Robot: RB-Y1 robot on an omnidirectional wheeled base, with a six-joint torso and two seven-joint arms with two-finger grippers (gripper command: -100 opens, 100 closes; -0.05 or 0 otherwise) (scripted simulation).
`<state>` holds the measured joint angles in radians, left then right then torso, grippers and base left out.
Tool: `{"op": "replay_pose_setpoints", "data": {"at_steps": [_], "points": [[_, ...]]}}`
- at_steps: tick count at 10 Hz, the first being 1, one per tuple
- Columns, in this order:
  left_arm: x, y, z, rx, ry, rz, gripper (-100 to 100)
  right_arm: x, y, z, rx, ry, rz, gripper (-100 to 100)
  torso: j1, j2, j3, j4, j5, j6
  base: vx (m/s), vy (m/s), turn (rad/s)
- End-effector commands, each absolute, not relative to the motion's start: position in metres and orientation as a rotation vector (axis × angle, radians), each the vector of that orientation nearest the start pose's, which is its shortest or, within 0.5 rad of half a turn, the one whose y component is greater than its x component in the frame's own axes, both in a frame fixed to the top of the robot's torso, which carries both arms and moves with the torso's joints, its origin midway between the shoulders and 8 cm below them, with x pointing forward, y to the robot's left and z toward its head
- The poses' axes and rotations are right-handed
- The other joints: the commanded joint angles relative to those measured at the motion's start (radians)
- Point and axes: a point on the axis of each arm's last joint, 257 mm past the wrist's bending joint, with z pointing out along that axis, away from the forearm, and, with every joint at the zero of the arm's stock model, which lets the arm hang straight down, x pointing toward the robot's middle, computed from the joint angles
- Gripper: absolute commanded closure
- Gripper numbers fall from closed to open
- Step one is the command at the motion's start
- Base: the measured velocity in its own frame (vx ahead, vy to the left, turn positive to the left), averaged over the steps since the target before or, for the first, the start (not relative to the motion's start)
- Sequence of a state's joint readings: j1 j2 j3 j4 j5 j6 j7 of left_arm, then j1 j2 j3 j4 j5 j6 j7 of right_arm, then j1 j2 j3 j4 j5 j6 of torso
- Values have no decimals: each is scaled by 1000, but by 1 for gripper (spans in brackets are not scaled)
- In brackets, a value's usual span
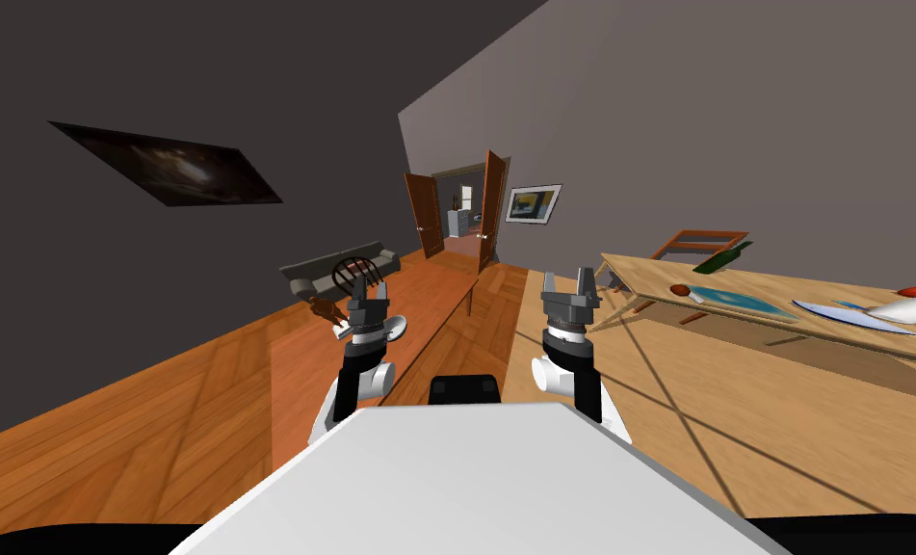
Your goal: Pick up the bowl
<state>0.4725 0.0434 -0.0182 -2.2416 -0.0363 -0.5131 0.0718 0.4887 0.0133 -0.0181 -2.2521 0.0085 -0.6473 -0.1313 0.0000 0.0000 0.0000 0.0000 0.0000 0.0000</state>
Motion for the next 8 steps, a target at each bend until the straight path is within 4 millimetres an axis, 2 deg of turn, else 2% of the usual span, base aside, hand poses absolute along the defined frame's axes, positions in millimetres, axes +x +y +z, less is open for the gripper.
{"op": "replay_pose_setpoints", "data": {"at_steps": [1,5,6,8], "points": [[360,270,9,-663,683,-1354,-100,323,-280,42,594,485,1435,0,0,0,0,0,0,0,-35,-18,-50],[380,298,-21,-766,762,-1279,-100,323,-280,42,594,485,1435,0,-2,6,3,1,0,0,-82,-32,-47],[381,298,-22,-772,767,-1276,-100,323,-280,42,594,485,1435,0,-2,6,4,1,0,0,-64,-22,-26],[391,319,-41,-838,806,-1226,-100,323,-280,42,594,485,1435,0,-1,4,2,1,0,0,-64,-22,-60]]}}
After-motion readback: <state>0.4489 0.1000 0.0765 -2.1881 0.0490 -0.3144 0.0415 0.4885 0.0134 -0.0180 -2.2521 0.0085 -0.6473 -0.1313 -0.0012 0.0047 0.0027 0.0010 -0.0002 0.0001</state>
